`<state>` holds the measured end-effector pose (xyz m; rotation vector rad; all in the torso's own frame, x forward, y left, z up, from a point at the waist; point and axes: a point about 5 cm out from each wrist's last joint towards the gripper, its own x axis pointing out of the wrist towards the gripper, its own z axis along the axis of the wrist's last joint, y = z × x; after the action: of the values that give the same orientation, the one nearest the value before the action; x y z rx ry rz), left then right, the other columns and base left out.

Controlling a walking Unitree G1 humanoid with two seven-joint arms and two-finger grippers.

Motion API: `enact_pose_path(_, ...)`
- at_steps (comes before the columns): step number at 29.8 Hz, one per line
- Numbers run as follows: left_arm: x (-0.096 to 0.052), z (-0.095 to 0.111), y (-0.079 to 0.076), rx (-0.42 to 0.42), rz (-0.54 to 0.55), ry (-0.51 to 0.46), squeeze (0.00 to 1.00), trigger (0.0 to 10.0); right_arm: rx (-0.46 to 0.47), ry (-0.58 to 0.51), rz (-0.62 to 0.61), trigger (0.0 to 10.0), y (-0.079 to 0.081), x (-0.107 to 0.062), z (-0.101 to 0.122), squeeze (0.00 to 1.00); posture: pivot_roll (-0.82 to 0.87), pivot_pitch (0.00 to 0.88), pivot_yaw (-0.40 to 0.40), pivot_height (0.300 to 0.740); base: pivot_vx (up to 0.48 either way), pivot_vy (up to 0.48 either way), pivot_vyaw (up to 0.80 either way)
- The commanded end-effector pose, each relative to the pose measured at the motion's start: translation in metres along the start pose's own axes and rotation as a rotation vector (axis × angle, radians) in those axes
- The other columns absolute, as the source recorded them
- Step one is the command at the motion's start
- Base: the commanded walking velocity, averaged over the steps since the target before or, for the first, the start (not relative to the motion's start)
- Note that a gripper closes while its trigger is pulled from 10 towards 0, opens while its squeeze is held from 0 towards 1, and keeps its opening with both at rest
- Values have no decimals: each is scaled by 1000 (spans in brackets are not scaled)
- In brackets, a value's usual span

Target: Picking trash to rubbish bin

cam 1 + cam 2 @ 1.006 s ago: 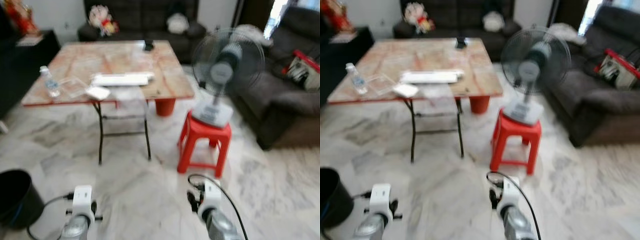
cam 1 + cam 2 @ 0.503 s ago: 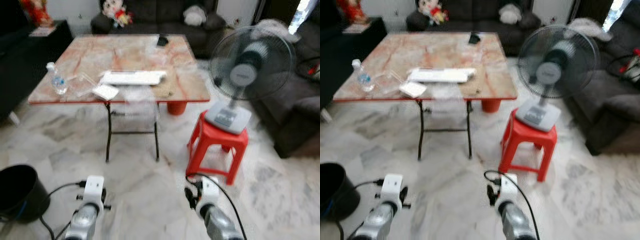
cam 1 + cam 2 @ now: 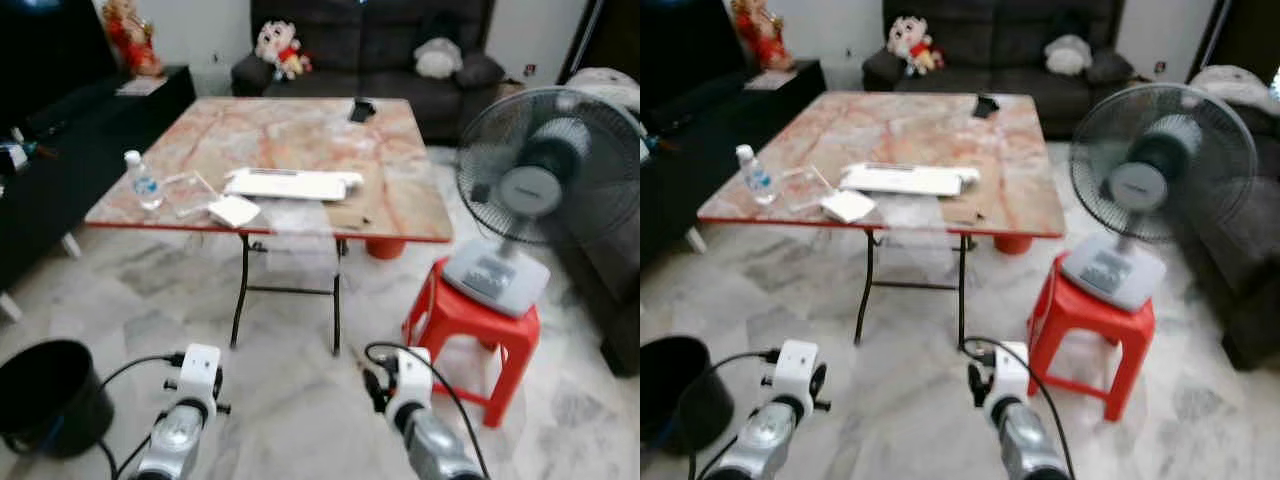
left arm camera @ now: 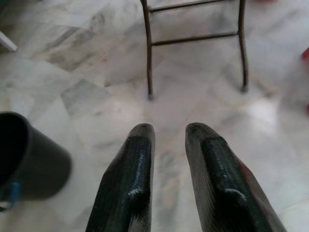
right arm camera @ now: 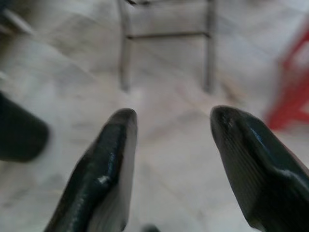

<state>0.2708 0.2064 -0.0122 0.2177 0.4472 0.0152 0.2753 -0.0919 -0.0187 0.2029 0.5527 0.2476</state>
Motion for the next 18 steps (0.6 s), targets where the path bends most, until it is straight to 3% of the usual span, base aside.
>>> enact_pose_path(1,5,12,-7,5,-20,-46,0,10000,-21,-1,-17,10000,-8,-2,1,0,25,0,8,740,416,0,0)
enact_pose_path(7,5,14,-8,7,-26,-55,0,10000,-22,-15,-11,10000,-6,-1,3,0,28,0,9,740,415,0,533)
enact_pose_path(18,6,17,-7,2,-23,-60,0,10000,7,-28,-13,10000,-8,0,8,0,23,0,15,740,415,0,0)
